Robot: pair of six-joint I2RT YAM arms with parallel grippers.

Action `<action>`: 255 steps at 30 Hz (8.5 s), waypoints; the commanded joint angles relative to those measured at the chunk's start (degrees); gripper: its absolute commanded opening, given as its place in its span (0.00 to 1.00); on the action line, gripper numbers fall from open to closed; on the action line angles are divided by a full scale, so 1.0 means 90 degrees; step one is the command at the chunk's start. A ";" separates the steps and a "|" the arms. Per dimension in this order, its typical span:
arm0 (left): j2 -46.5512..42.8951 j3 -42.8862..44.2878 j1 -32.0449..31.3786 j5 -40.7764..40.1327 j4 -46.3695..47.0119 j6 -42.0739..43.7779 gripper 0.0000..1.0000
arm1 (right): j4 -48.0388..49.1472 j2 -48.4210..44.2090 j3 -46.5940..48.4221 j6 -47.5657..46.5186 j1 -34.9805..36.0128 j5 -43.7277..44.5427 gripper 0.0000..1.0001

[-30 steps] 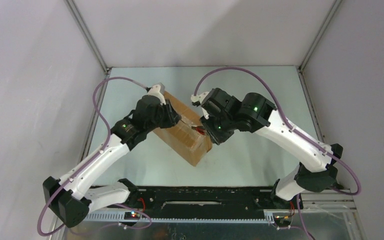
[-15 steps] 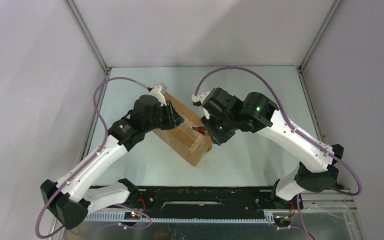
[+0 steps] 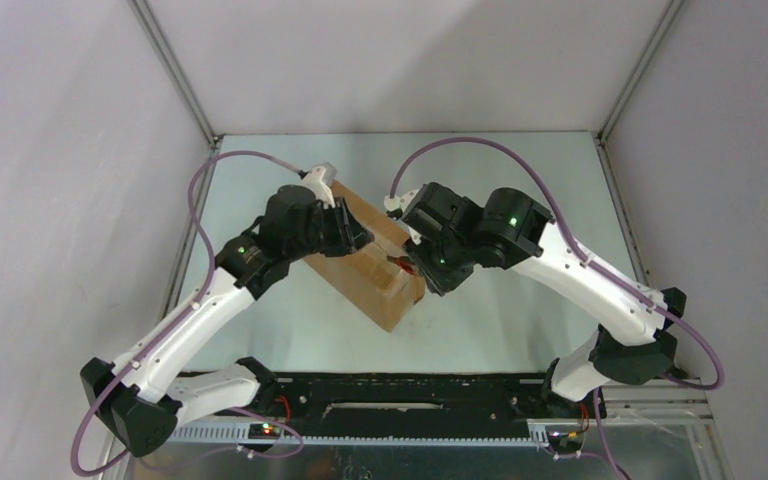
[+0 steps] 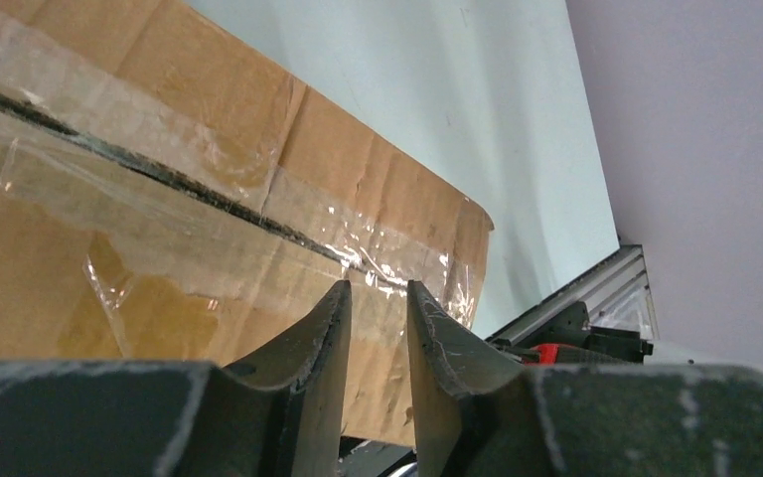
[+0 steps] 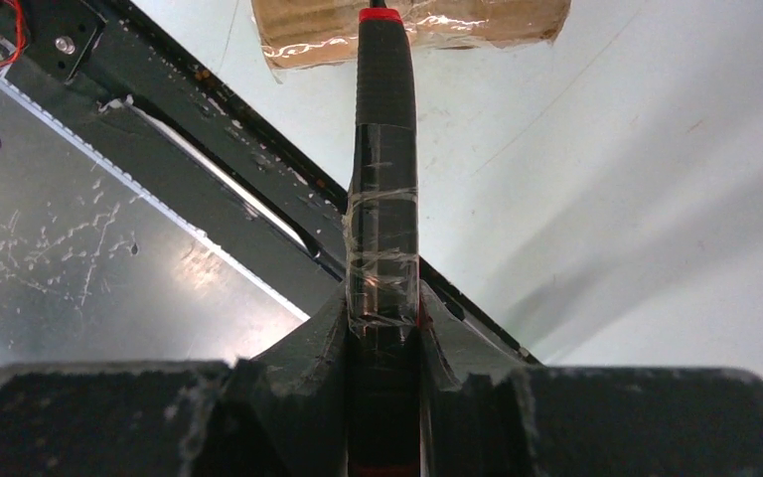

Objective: Unpack the express box
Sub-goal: Cut the express box at the center of the board.

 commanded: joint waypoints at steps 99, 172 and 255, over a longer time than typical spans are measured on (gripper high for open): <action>-0.0149 -0.0123 -0.0940 -0.0422 0.0612 -0.0733 0.11 | 0.0074 0.0567 0.1291 0.0044 0.0429 0.1297 0.00; 0.0648 -0.1878 -0.1580 -0.0781 0.1548 -0.1167 0.03 | 0.0357 0.0057 -0.0686 0.0242 0.0374 0.2208 0.00; 0.1051 -0.2336 -0.1536 -0.0157 0.1643 -0.0137 0.00 | 0.4538 -0.2035 -0.4412 0.0924 -0.0803 0.0244 0.00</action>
